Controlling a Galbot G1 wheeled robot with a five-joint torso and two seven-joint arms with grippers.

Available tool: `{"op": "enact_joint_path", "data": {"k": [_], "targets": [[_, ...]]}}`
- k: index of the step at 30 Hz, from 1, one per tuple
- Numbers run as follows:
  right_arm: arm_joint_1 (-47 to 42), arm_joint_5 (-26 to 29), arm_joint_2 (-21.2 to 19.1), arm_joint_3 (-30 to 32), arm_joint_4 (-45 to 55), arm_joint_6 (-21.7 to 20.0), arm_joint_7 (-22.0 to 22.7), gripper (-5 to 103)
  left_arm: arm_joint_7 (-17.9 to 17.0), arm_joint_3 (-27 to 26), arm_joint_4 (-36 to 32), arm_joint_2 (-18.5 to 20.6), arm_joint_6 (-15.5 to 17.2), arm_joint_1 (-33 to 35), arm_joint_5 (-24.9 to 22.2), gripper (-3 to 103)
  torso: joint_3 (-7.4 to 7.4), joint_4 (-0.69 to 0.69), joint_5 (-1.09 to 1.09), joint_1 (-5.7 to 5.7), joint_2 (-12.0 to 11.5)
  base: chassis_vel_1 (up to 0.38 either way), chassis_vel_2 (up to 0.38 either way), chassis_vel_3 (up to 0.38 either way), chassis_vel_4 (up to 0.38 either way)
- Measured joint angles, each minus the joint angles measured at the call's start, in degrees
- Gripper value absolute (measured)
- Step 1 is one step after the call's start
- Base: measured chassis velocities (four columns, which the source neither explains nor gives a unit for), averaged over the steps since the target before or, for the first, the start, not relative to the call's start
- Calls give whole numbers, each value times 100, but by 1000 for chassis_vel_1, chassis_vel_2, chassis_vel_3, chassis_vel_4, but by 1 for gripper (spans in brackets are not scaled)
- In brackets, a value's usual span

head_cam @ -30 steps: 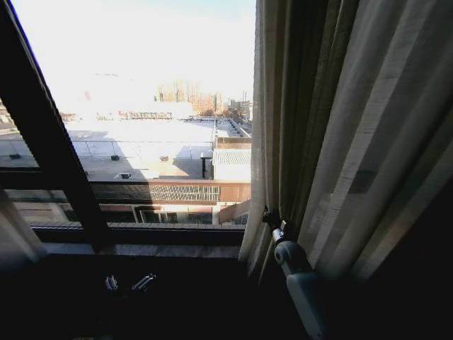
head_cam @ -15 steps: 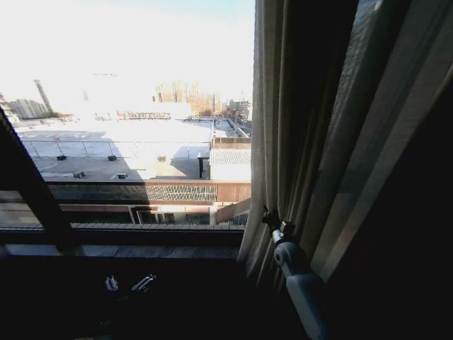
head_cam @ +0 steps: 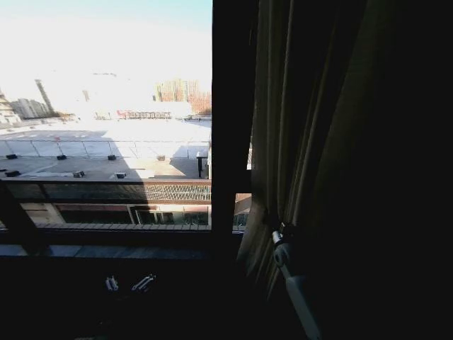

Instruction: Open the curtains by pulling them apart, changing their state from closed to fully open.

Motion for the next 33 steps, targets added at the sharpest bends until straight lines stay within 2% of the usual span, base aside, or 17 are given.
{"op": "enact_joint_path", "data": {"k": [10, 21, 30, 33], "targets": [[-47, -19, 16, 282, -41, -75, 237, 0, 7, 14, 23, 5, -3, -35, 0, 100, -1, 4, -10, 1, 1, -13, -31, 29, 12], [61, -15, -52, 1064, -202, -351, 1182, 0, 7, 11, 17, 9, -41, -27, -18, 100, 0, 1, -2, 0, 0, 13, 11, -8, -10], [134, -126, -93, 1251, -289, -468, 1924, 0, 7, 4, -23, 18, -56, -21, -55, 100, -1, 2, -4, 0, 0, 0, 0, 0, 0], [127, -143, -104, 1248, -238, -498, 1966, -1, 7, -1, -30, 27, -56, -22, -75, 100, 0, 1, -3, 0, 0, 0, 0, 0, 0]]}}
